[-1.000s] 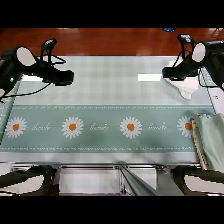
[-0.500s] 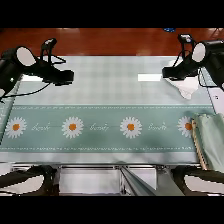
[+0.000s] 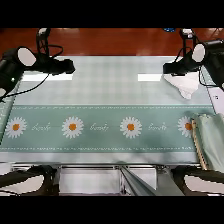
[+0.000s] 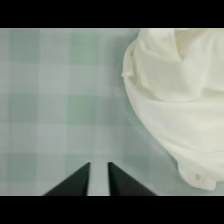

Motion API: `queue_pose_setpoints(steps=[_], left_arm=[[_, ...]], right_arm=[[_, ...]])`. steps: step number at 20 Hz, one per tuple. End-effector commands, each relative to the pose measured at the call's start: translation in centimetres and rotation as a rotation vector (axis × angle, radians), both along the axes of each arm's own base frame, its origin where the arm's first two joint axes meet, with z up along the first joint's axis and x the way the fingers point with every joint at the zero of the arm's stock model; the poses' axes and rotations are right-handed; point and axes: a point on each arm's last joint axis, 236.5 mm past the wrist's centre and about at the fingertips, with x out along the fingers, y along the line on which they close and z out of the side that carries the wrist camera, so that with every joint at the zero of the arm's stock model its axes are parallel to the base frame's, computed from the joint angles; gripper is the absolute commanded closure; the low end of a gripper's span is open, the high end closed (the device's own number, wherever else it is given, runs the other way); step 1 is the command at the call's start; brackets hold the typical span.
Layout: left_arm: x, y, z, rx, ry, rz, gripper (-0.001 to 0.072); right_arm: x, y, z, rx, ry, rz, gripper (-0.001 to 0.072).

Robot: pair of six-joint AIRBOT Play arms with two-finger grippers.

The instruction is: Fold the shirts.

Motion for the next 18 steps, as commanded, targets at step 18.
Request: queue_pose_setpoints(steps=[18], left_arm=[[3.3,5.7,-1.7,0.200,-0.088,0.043,0.0201]], right_arm=[[5.4,-15.5,-12.0,0.208,-0.040,-0.465,0.0302]])
